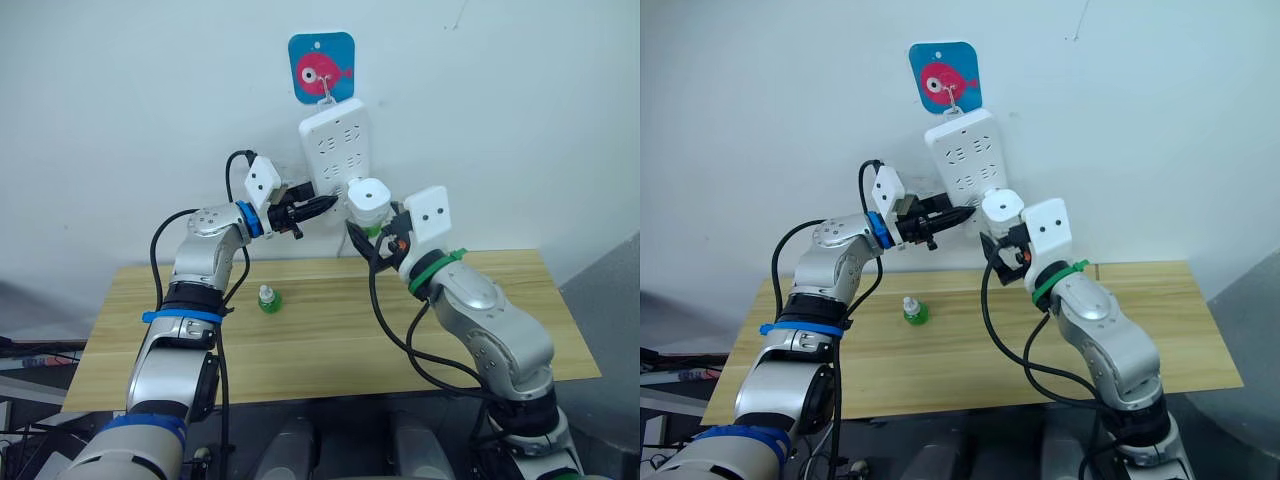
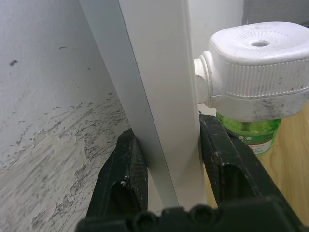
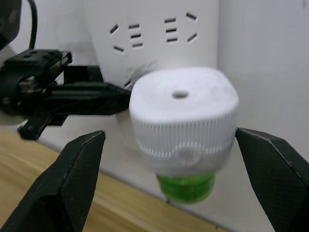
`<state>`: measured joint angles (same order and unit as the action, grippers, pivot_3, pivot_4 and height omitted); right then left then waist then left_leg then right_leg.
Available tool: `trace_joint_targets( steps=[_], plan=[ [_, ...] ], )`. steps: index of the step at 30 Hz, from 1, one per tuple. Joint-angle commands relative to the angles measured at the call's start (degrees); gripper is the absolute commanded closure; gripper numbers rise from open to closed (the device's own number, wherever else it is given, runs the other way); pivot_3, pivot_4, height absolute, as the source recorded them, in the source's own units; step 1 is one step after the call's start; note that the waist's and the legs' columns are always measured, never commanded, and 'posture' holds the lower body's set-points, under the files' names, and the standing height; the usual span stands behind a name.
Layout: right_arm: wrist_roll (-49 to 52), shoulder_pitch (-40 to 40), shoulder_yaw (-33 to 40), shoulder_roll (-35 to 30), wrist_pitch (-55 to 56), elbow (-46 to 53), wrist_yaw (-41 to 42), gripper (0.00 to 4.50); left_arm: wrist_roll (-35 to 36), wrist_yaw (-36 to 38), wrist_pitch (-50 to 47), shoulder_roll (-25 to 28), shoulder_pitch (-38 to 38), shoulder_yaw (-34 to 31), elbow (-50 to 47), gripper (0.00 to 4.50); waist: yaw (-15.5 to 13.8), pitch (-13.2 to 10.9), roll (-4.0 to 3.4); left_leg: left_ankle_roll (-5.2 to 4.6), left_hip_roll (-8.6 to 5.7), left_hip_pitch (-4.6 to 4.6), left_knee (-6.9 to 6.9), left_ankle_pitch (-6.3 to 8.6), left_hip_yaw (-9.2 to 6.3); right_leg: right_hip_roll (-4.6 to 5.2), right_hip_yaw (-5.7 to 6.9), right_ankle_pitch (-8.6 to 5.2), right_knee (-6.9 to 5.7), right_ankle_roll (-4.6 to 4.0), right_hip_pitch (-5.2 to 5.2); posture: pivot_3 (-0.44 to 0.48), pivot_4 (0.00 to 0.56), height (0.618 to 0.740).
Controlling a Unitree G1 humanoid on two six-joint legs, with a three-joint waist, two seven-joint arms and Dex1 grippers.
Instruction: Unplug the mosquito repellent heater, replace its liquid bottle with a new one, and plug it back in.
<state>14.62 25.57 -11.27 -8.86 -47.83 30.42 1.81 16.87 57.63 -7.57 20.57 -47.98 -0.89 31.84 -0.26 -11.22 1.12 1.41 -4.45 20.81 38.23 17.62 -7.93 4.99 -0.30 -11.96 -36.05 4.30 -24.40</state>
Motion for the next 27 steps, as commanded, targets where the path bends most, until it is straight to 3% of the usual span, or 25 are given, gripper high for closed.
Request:
trace_joint_targets(
  steps=[1, 7, 13, 27],
  plan=[
    [-3.2, 2.2, -0.3, 1.8, 2.7, -1.9, -1.7, 0.0, -0.3, -2.0, -0.1, -0.6, -0.9, -0.3, -1.9, 3.16, -0.1, 0.0, 0.0, 0.0, -0.01, 0.01, 0.0, -0.01, -0.03, 0.0, 0.01, 0.01, 0.0, 0.0, 0.0, 0.017, 0.231, 0.74],
    [-5.1, 4.2, 0.0, 4.6, 6.3, -5.5, -0.9, 0.0, -0.2, -2.1, -0.4, -0.4, -0.4, -0.6, -2.8, 3.16, -0.1, -0.1, -0.02, 0.0, -0.03, 0.01, -0.01, -0.01, -0.06, 0.02, 0.02, 0.04, 0.0, 0.01, 0.0, 0.037, 0.227, 0.74],
    [-6.7, 2.8, -0.9, 3.4, 7.8, -4.8, 1.5, 1.51, -0.5, -2.6, -0.4, -0.2, 0.1, -0.8, -3.2, 3.16, -0.1, -0.1, -0.03, 0.01, -0.04, 0.02, -0.02, -0.01, -0.1, 0.02, 0.05, 0.04, 0.01, 0.01, 0.0, 0.04, 0.228, 0.74],
    [-3.9, -3.3, 2.9, -0.4, -1.7, 8.9, 4.9, 1.5, -1.6, -4.7, 1.1, -0.1, -0.4, -0.9, -1.0, 3.16, -0.3, -0.2, -0.03, 0.03, -0.1, 0.13, -0.12, 0.0, -0.44, 0.07, 0.31, 0.02, 0.2, -0.02, 0.01, 0.028, 0.226, 0.74]
  ],
)
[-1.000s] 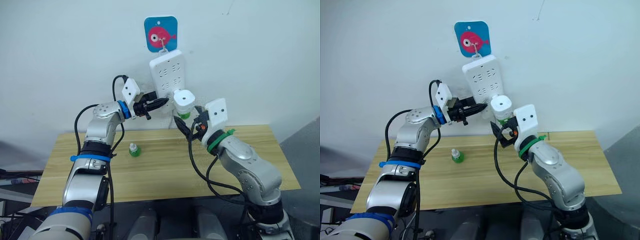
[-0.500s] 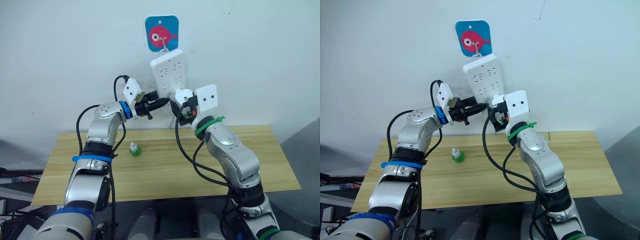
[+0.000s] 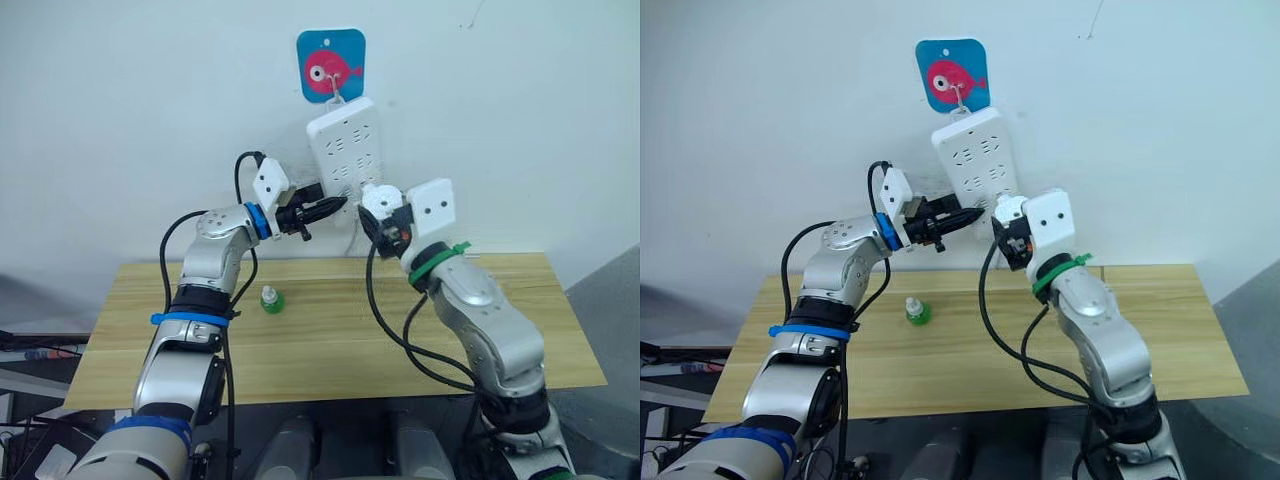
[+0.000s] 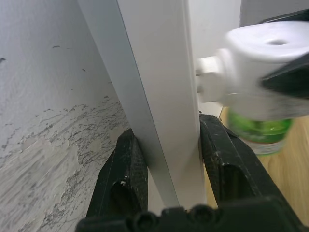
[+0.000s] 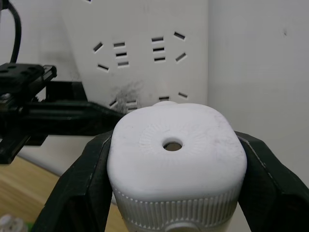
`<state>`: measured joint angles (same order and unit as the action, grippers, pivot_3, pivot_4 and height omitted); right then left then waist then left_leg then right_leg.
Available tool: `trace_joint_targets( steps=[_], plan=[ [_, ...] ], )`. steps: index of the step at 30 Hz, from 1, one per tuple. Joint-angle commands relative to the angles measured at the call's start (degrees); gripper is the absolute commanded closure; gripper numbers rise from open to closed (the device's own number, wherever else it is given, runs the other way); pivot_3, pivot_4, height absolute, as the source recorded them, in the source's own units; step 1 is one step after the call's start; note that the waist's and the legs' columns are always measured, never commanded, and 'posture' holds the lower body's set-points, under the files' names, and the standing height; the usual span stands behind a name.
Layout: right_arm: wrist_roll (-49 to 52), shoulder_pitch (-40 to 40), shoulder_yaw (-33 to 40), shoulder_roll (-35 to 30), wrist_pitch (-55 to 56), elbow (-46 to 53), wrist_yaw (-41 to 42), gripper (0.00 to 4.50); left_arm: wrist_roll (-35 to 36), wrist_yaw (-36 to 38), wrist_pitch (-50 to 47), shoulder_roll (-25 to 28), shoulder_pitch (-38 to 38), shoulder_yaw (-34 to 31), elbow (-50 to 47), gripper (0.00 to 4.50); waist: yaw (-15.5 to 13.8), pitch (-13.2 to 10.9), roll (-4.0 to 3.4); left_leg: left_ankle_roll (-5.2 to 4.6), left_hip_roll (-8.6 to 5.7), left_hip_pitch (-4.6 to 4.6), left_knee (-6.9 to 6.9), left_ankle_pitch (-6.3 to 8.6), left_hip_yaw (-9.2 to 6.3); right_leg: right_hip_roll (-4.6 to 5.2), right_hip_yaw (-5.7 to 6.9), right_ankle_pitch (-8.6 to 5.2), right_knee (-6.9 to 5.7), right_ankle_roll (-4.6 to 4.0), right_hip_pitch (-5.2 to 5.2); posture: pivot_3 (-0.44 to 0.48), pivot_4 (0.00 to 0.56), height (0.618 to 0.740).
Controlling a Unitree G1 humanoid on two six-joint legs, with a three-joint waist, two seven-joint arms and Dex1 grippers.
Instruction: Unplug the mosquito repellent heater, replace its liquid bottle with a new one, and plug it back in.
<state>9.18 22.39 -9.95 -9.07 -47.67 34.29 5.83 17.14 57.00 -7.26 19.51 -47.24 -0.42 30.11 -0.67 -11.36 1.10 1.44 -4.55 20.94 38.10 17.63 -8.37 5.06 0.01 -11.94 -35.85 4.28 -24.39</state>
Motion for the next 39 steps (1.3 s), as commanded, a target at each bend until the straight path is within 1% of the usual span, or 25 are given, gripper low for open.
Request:
trace_joint_targets(
  steps=[1, 5, 7, 9, 12, 15, 17, 19, 22, 23, 26, 29, 31, 34, 37, 39],
  plan=[
    [1.7, -0.2, 1.8, -0.2, -2.4, 5.4, 1.0, 1.5, -1.8, -4.1, 0.8, 1.0, -1.1, -1.3, 0.7, 3.16, 0.2, -0.2, -0.01, 0.01, 0.01, -0.01, 0.0, -0.01, -0.02, 0.0, 0.01, 0.0, -0.06, 0.0, 0.0, 0.025, 0.225, 0.74],
    [3.5, -0.7, 3.6, 0.5, -4.8, 7.0, 1.4, 1.5, -1.4, -4.9, 1.0, 1.4, 0.2, -1.6, -0.6, 3.16, 0.6, -0.4, -0.03, 0.06, 0.13, -0.05, -0.02, -0.17, -0.17, -0.07, 0.19, -0.01, -0.15, 0.02, 0.03, 0.026, 0.221, 0.74],
    [4.2, -1.0, 4.5, 1.1, -5.5, 7.5, 1.3, 1.5, -1.0, -5.5, 0.8, 1.7, 0.9, -2.2, -1.4, 2.43, 0.8, -0.4, -0.04, 0.11, 0.15, -0.07, -0.02, -0.24, -0.31, -0.08, 0.37, 0.01, -0.17, 0.0, 0.08, 0.027, 0.221, 0.74],
    [4.6, -1.7, 5.2, 0.4, -5.4, 7.6, 1.9, 1.5, -0.5, -5.8, -0.1, 2.2, 2.3, -2.6, -2.4, 1.9, 0.9, -0.5, -0.08, 0.14, 0.15, -0.07, -0.05, -0.25, -0.39, -0.08, 0.42, 0.12, -0.18, -0.18, 0.07, 0.029, 0.221, 0.74],
    [4.4, -2.9, 6.6, -1.5, -3.3, 5.9, 3.2, 1.5, -0.8, -7.4, -0.8, 3.2, 6.7, -3.0, -5.1, 0.99, 1.1, -0.5, -0.1, 0.36, 0.13, -0.06, -0.09, -0.37, -0.4, -0.08, 0.41, 0.12, -0.17, -0.21, 0.03, 0.034, 0.215, 0.74],
    [5.6, -3.2, 8.7, -1.2, -1.9, 4.3, 3.9, 1.5, -0.7, -9.9, -2.2, 3.9, 11.5, -3.8, -9.3, 0.04, 1.2, -0.5, -0.13, 0.36, 0.11, 0.09, -0.21, -0.34, -0.36, -0.05, 0.4, 0.09, -0.1, -0.26, -0.21, 0.037, 0.209, 0.74],
    [6.8, -3.7, 10.2, -0.4, -1.6, 3.4, 4.0, 1.5, -0.5, -11.4, -3.5, 4.4, 14.8, -4.2, -13.0, 0.01, 1.2, -0.5, -0.13, 0.37, 0.12, 0.35, -0.2, -0.34, -0.35, -0.03, 0.39, 0.1, -0.15, -0.28, -0.52, 0.038, 0.208, 0.74],
    [10.0, -4.0, 14.1, 2.8, -2.8, 2.5, 2.9, 1.5, 0.4, -12.2, -5.3, 4.8, 19.3, -4.5, -18.9, 0.01, 1.2, -0.5, -0.13, 0.41, 0.14, 0.73, -0.12, -0.37, -0.35, -0.02, 0.4, 0.13, -0.21, -0.33, -0.91, 0.042, 0.203, 0.74],
    [17.2, -2.7, 22.4, 10.1, -6.4, 0.9, -0.7, 1.5, 3.1, -13.2, -9.8, 4.3, 26.5, -3.9, -30.4, 0.01, 1.0, -0.6, -0.15, 0.46, 0.17, 0.77, -0.12, -0.4, -0.36, -0.01, 0.41, 0.17, -0.25, -0.38, -0.94, 0.048, 0.199, 0.74],
    [20.6, -2.0, 25.9, 12.8, -7.6, 0.2, -2.5, 1.5, 3.9, -13.3, -10.8, 3.9, 28.5, -3.2, -34.2, 0.01, 0.9, -0.6, -0.16, 0.47, 0.18, 0.78, -0.12, -0.4, -0.38, 0.0, 0.4, 0.18, -0.24, -0.4, -0.94, 0.056, 0.198, 0.74],
    [29.8, 0.0, 34.5, 18.3, -11.0, -1.6, -7.5, 1.5, 5.3, -13.7, -13.0, 2.5, 32.1, -0.6, -42.1, 0.01, 0.5, -0.6, -0.23, 0.48, 0.17, 0.79, -0.12, -0.41, -0.45, 0.0, 0.45, 0.21, -0.25, -0.46, -0.91, 0.065, 0.192, 0.74],
    [40.7, 2.2, 40.8, 21.4, -12.2, -4.0, -14.0, 1.5, 4.7, -14.8, -13.5, 0.2, 33.8, 3.9, -47.5, 0.01, 0.2, -0.6, -0.28, 0.52, 0.15, 0.79, -0.11, -0.44, -0.46, 0.0, 0.47, 0.29, -0.26, -0.54, -0.88, 0.068, 0.188, 0.74],
    [47.1, 3.0, 42.1, 21.4, -11.8, -5.3, -17.7, 1.5, 3.5, -16.8, -12.9, -2.1, 33.3, 6.0, -48.4, 0.01, 0.2, -0.6, -0.29, 0.55, 0.14, 0.78, -0.11, -0.47, -0.43, -0.01, 0.47, 0.3, -0.28, -0.55, -0.87, 0.068, 0.188, 0.74],
    [55.7, 3.3, 41.9, 20.7, -10.5, -6.6, -22.6, 1.5, 1.4, -19.0, -10.9, -5.0, 31.8, 8.7, -47.9, 0.01, 0.7, -0.6, -0.3, 0.61, 0.2, 0.72, -0.13, -0.53, -0.39, -0.06, 0.47, 0.32, -0.42, -0.58, -0.89, 0.065, 0.187, 0.74],
    [62.9, 2.5, 39.7, 20.0, -8.3, -6.6, -27.0, 1.5, -0.1, -20.3, -9.4, -7.1, 30.4, 10.4, -46.5, 0.01, 1.0, -0.6, -0.31, 0.6, 0.24, 0.63, -0.13, -0.54, -0.17, -0.07, 0.37, 0.28, -0.63, -0.63, -0.93, 0.061, 0.186, 0.74],
    [66.0, 1.4, 37.2, 19.0, -7.7, -6.0, -28.4, 1.5, -0.9, -20.8, -8.3, -7.9, 29.6, 11.1, -45.5, 0.01, 1.0, -0.6, -0.32, 0.59, 0.25, 0.53, -0.13, -0.54, -0.06, -0.07, 0.3, 0.25, -0.73, -0.67, -0.93, 0.058, 0.188, 0.74]
  ],
)
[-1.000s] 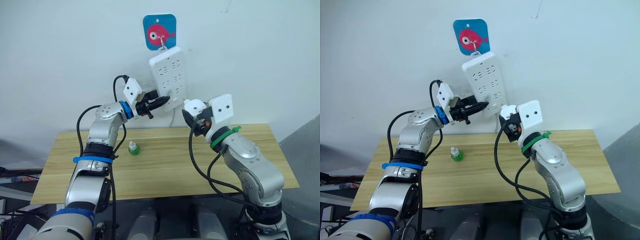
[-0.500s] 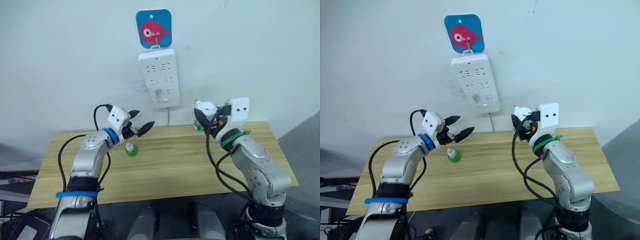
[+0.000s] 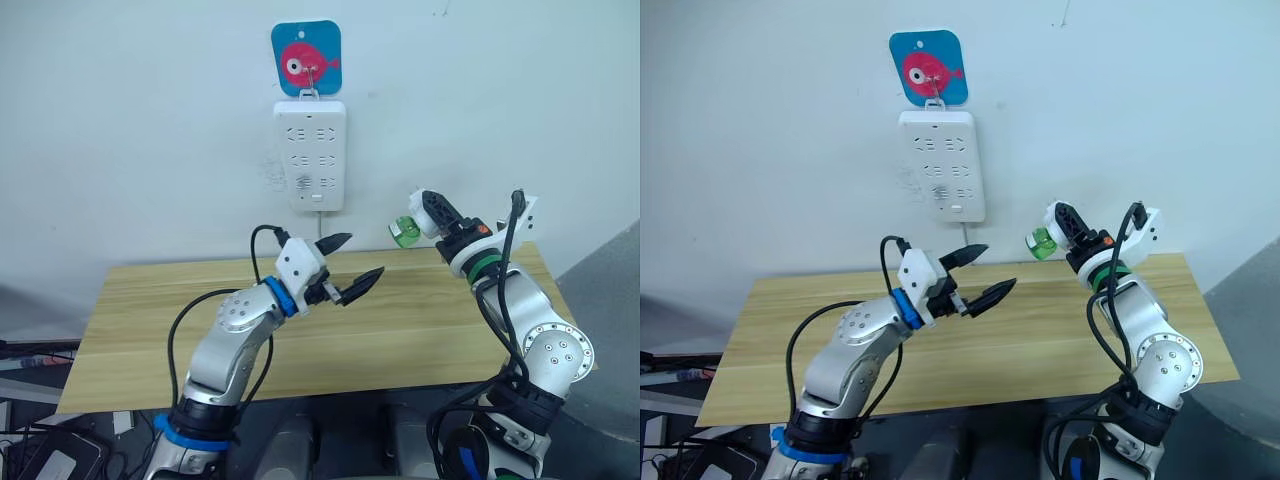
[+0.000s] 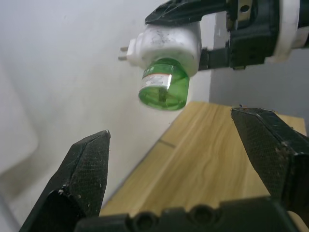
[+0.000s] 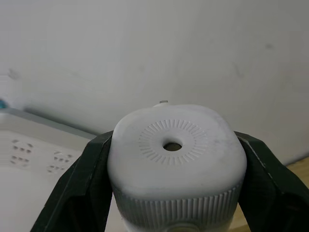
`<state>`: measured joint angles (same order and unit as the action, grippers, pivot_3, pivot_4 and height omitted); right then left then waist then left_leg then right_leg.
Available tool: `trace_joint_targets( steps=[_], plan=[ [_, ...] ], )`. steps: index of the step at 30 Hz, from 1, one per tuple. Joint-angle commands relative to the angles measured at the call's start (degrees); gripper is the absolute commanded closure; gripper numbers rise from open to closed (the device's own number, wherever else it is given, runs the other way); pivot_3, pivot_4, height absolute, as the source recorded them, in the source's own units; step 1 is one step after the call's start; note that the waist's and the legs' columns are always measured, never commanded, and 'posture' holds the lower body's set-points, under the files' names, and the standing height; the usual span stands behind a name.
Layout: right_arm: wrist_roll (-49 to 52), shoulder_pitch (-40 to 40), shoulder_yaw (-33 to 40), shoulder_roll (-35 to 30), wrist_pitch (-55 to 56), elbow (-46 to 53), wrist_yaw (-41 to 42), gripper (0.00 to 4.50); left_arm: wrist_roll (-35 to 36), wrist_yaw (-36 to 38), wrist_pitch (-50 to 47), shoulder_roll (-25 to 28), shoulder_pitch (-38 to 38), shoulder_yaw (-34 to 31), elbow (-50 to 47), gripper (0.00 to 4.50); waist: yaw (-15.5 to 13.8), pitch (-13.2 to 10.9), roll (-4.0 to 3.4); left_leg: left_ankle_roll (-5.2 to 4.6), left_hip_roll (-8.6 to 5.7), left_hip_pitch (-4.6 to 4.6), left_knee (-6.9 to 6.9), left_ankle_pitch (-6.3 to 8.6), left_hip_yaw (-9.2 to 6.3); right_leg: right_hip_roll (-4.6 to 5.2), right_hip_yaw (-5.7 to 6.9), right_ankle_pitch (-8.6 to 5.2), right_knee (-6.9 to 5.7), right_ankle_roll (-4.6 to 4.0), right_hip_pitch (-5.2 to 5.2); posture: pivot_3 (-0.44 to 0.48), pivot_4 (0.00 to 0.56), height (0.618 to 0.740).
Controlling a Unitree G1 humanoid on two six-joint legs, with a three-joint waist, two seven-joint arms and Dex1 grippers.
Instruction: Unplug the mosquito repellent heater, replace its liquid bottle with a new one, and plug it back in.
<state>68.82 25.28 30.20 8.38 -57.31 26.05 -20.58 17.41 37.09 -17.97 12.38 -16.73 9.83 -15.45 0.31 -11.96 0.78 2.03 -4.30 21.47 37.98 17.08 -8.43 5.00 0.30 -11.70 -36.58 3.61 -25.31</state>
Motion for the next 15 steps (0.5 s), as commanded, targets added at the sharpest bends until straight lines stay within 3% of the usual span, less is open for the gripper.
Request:
trace_joint_targets(
  steps=[1, 12, 15],
  plan=[
    [8.2, -2.1, -4.3, 1.3, 2.4, 2.6, -2.8, 1.5, -1.4, -1.3, 3.0, -1.5, -1.5, 0.9, 0.7, 0.01, 0.0, 0.0, 0.0, -0.01, 0.0, -0.04, 0.0, 0.0, 0.08, 0.0, -0.05, -0.03, -0.06, -0.01, 0.0, 0.053, 0.188, 0.74],
    [19.2, -5.1, -13.2, -5.3, 10.8, 3.6, -7.6, 1.5, -3.8, -1.9, 7.1, -4.4, -4.9, 2.3, 5.3, 0.01, 0.1, 0.0, 0.01, -0.09, -0.02, -0.17, 0.03, -0.03, 0.65, 0.0, -0.31, -0.1, -0.21, 0.07, 0.02, 0.038, 0.189, 0.74],
    [20.4, -5.8, -15.0, -7.1, 12.4, 3.8, -7.6, 1.5, -3.5, -2.2, 7.5, -4.6, -4.6, 2.1, 5.6, 0.59, 0.2, 0.0, 0.01, -0.1, -0.01, -0.2, 0.02, -0.03, 0.69, -0.01, -0.37, -0.12, -0.23, 0.09, 0.02, 0.032, 0.189, 0.74]
  ],
)
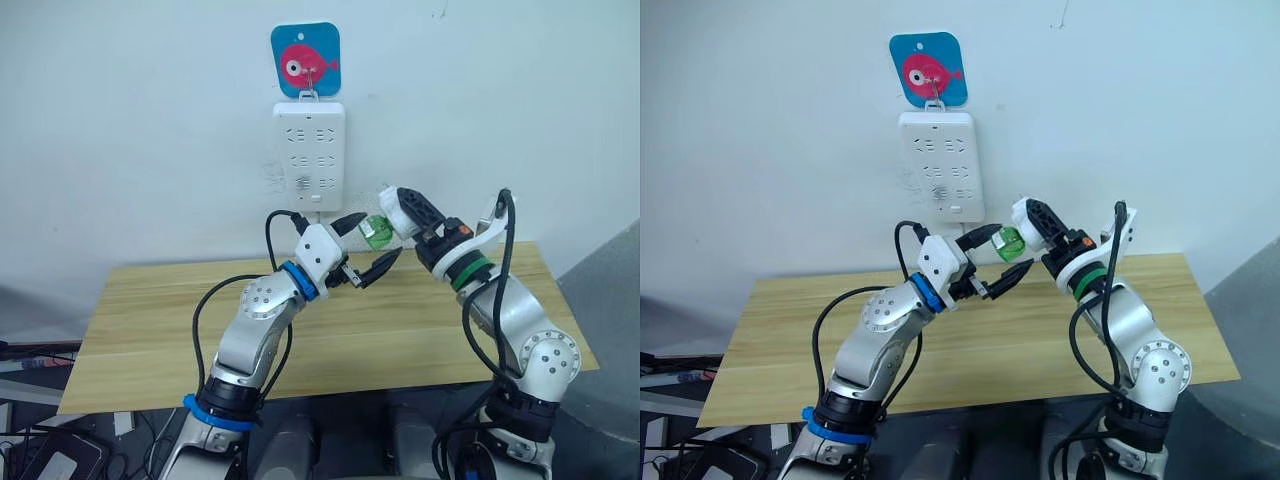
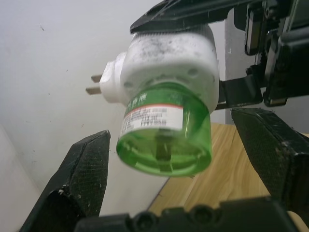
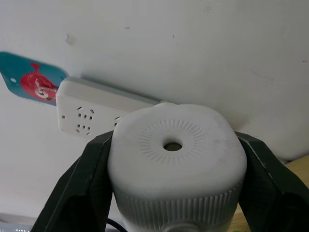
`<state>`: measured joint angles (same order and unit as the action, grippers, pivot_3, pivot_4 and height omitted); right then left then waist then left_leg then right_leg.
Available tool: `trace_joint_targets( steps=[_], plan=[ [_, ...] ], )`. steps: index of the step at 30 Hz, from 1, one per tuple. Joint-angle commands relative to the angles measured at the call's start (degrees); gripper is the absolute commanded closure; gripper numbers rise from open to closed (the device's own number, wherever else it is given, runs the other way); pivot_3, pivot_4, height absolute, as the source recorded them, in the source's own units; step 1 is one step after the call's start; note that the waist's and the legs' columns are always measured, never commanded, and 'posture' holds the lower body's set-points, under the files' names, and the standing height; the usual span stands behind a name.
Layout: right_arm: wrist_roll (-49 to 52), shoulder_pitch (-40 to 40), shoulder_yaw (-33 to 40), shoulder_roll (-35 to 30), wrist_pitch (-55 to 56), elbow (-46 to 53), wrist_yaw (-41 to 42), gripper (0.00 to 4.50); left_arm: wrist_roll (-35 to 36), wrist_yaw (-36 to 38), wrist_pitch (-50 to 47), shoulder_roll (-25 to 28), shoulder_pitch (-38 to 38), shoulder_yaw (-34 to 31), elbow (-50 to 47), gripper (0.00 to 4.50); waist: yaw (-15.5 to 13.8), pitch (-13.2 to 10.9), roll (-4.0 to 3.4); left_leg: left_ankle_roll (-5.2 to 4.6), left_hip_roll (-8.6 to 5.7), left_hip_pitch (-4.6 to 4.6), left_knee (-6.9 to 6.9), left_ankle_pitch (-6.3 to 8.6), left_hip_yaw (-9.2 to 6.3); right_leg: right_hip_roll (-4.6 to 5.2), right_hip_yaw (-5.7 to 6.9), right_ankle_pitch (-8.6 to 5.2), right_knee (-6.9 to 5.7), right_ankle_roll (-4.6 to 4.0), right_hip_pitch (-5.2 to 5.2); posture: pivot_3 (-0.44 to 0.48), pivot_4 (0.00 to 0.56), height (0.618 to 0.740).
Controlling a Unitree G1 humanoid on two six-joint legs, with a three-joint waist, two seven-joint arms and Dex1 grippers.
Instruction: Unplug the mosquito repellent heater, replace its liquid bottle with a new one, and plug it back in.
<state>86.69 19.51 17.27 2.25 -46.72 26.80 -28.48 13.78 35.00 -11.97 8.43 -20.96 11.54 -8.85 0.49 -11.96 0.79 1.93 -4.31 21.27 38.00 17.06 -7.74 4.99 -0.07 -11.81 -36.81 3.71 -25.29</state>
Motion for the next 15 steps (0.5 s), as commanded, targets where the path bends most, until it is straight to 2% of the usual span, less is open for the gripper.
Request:
trace_joint_targets(
  steps=[1, 5, 9, 13, 15],
  plan=[
    [2.8, -0.3, -2.7, -1.6, 2.2, 3.1, 0.5, 1.5, 0.2, -0.2, 1.6, -0.8, -0.3, 0.3, -1.0, 0.87, 0.0, 0.0, 0.0, 0.0, 0.0, 0.0, 0.0, 0.0, 0.01, 0.0, -0.02, 0.0, 0.0, 0.0, 0.0, 0.032, 0.189, 0.74],
    [3.9, -1.1, -4.7, -3.0, 4.6, 3.3, 0.4, 1.5, 0.5, -0.3, 1.6, -1.1, -0.4, 0.1, -1.2, 2.1, 0.0, 0.0, 0.01, -0.05, 0.0, -0.1, -0.01, 0.02, 0.02, -0.01, -0.19, -0.01, -0.02, 0.01, 0.01, 0.032, 0.191, 0.74],
    [4.2, -2.1, -6.2, -4.4, 6.2, 3.0, 0.6, 1.5, 0.2, 0.6, 2.1, -0.7, -0.3, 0.8, -1.4, 2.12, 0.0, 0.0, 0.01, -0.26, -0.01, -0.15, -0.01, 0.14, 0.06, -0.03, -0.3, -0.02, -0.02, 0.03, 0.02, 0.036, 0.192, 0.74],
    [6.7, -3.6, -7.4, -8.2, 4.9, 1.5, 2.8, 0.1, -0.4, 3.6, 3.7, 1.6, -0.1, 1.6, -1.8, 2.12, -0.1, 0.0, 0.01, -0.26, -0.01, -0.17, -0.01, 0.14, 0.1, -0.03, -0.38, -0.03, -0.02, 0.05, 0.01, 0.042, 0.193, 0.74],
    [10.7, -3.7, -7.6, -12.9, 1.9, -0.4, 5.4, 0.0, -0.2, 6.7, 5.1, 4.0, -0.6, 1.5, -0.8, 2.12, -0.1, 0.0, 0.01, -0.28, -0.01, -0.21, -0.01, 0.15, 0.14, -0.03, -0.41, -0.03, -0.02, 0.05, 0.03, 0.044, 0.193, 0.74]
  ],
)
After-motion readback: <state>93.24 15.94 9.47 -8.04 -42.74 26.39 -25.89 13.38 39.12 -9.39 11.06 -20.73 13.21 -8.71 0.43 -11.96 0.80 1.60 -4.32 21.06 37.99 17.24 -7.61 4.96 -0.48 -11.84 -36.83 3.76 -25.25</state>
